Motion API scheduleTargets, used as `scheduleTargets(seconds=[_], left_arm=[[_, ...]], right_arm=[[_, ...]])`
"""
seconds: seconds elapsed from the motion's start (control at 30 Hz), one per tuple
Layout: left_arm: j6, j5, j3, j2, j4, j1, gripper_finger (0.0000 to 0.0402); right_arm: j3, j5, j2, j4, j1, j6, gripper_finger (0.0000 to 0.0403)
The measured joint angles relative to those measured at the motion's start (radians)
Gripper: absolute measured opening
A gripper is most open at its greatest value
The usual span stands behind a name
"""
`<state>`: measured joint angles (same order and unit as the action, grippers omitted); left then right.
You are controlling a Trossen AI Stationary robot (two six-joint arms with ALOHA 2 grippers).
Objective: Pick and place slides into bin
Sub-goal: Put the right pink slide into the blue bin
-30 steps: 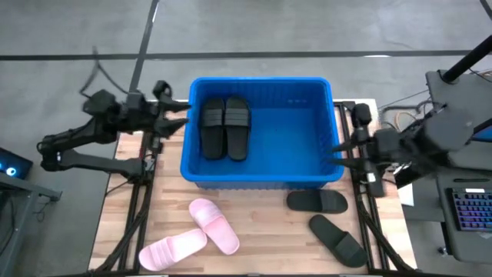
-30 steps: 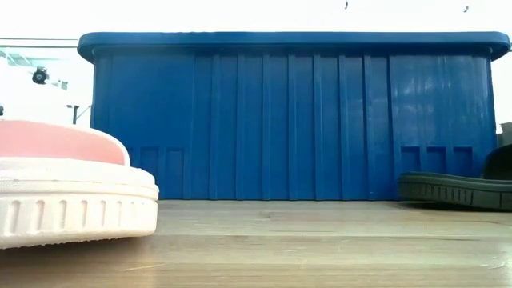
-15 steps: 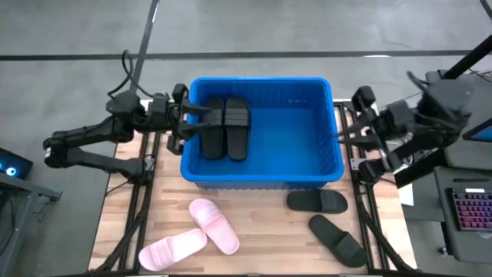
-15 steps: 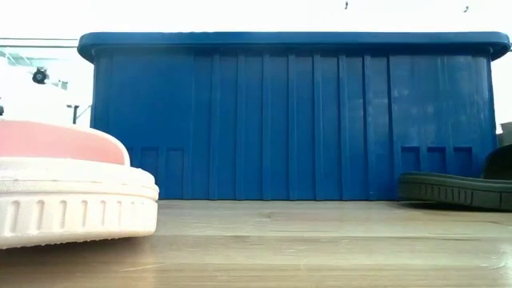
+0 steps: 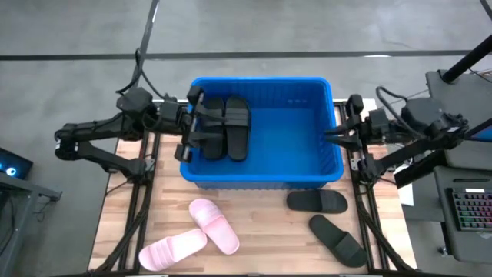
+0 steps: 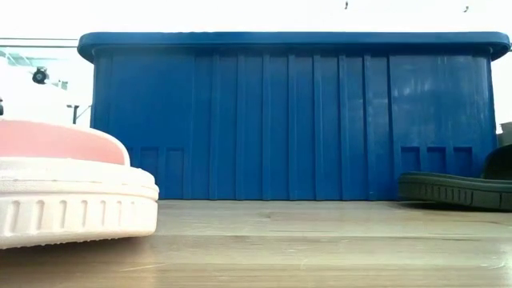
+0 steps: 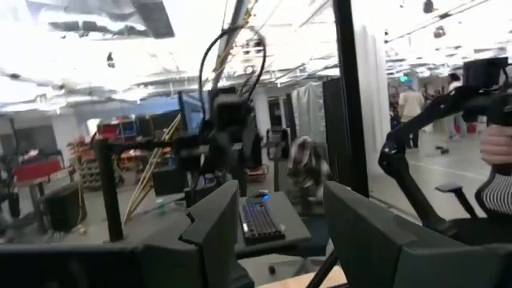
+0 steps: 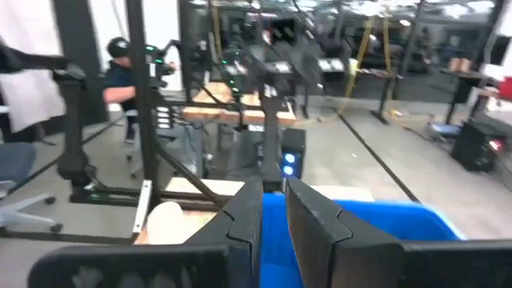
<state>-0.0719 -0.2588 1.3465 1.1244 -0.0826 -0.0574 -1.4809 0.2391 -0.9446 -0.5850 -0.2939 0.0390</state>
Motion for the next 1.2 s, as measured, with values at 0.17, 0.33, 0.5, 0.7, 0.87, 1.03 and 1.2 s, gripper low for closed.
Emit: scheduleTargets(seconds=[0.17,0.33,0.5,0.7,0.87,1.03,1.2], left_arm=[[-0.041,0.005,0.134,0.068,0.152,0.007,0.0169],[-0.092,0.016,0.255,0.143,0.368,0.007,0.0169],[-0.092,0.087,0.345,0.19,0.506,0.028,0.0169],[-0.094,0.373,0.408,0.235,0.59,0.124,0.0169],[-0.095,0.479,0.427,0.285,0.601,0.203,0.0169],[-0.079,0.566,0.43,0.339,0.633,0.285,0.0169],[0.111,0.635,0.447,0.369,0.787,0.345,0.0169]], right_arm=[[0.102,0.127,0.061,0.005,0.0,-0.087,0.0048],[0.232,0.169,0.145,0.124,0.0,-0.066,0.0048],[0.348,0.182,0.227,0.209,0.0,-0.014,0.0048],[0.489,0.181,0.371,0.221,0.0,-0.082,0.0048],[0.605,0.182,0.495,0.228,0.0,-0.147,0.0048],[0.672,0.182,0.567,0.233,0.0,-0.178,0.0048],[0.692,0.182,0.585,0.231,0.0,-0.223,0.0048]])
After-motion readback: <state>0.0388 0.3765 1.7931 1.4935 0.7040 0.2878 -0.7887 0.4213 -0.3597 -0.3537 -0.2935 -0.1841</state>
